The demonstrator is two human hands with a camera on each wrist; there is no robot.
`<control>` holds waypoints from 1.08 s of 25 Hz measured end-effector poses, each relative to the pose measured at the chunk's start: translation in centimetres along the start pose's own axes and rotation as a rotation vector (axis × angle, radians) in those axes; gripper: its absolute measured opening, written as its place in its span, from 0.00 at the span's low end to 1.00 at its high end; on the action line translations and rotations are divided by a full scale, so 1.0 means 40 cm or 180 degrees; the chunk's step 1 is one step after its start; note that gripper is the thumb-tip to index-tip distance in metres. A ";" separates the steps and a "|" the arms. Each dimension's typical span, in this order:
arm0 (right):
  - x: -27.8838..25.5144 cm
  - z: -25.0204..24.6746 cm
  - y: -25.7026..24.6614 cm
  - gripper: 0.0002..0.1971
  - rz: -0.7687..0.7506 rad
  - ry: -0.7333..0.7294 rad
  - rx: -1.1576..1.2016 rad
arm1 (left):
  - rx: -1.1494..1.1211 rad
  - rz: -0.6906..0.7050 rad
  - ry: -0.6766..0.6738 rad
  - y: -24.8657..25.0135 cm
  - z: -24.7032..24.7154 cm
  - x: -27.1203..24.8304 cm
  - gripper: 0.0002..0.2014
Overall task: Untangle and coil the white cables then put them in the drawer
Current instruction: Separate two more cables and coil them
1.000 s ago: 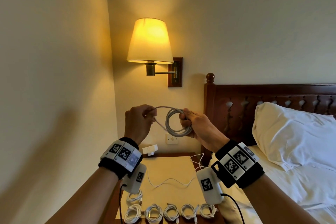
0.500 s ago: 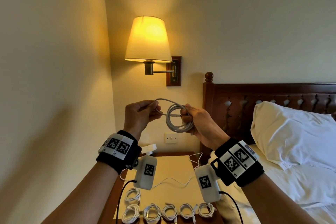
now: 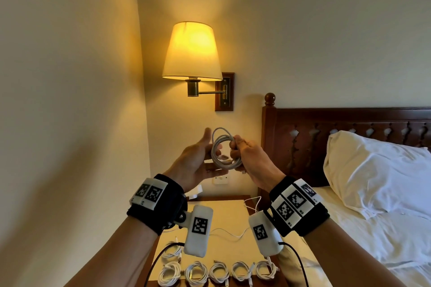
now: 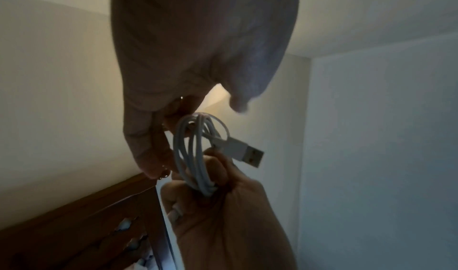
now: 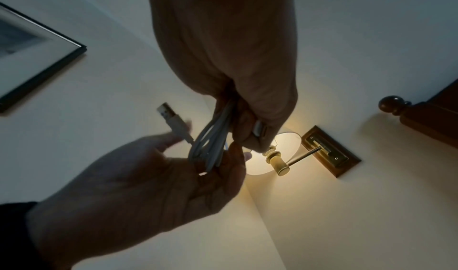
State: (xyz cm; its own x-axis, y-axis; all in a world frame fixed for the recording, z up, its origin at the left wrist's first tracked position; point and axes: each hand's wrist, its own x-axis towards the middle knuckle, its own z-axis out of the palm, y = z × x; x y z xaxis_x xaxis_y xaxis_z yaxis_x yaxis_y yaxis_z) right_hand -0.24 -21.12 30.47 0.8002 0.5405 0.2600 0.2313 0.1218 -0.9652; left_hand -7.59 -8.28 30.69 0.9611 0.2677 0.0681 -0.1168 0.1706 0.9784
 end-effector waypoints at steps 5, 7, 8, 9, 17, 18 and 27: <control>0.009 0.006 -0.007 0.19 -0.0242 0.0303 -0.0232 | 0.1597 0.0556 0.0367 0.025 0.027 -0.012 0.15; 0.020 -0.017 -0.008 0.17 -0.0277 0.0796 -0.0486 | 0.1931 0.0555 0.0496 0.035 0.015 -0.019 0.16; 0.030 -0.036 -0.009 0.17 -0.0262 0.1015 -0.0613 | 0.2056 0.0572 0.0469 0.043 0.006 -0.028 0.13; 0.040 -0.056 -0.008 0.16 -0.0233 0.1142 -0.0717 | 0.2139 0.0605 0.0382 0.052 -0.001 -0.038 0.09; 0.078 -0.065 -0.046 0.17 -0.0542 0.0781 -0.0937 | 0.2161 0.0469 -0.0120 0.025 -0.026 -0.080 0.04; 0.071 -0.063 -0.048 0.17 -0.0691 0.0591 -0.1173 | 0.2316 0.0458 -0.0225 0.012 -0.030 -0.087 0.04; 0.031 -0.028 -0.069 0.12 -0.1763 -0.0603 -0.2254 | 0.1640 0.0878 0.0035 0.086 -0.021 -0.069 0.18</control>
State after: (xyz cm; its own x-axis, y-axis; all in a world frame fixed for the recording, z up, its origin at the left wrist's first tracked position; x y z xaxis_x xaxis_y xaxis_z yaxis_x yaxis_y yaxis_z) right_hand 0.74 -21.71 33.48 0.3844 0.6920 0.6111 0.8896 -0.1008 -0.4455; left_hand -10.86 -7.62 33.68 0.9094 0.2471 0.3345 -0.2229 -0.3895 0.8937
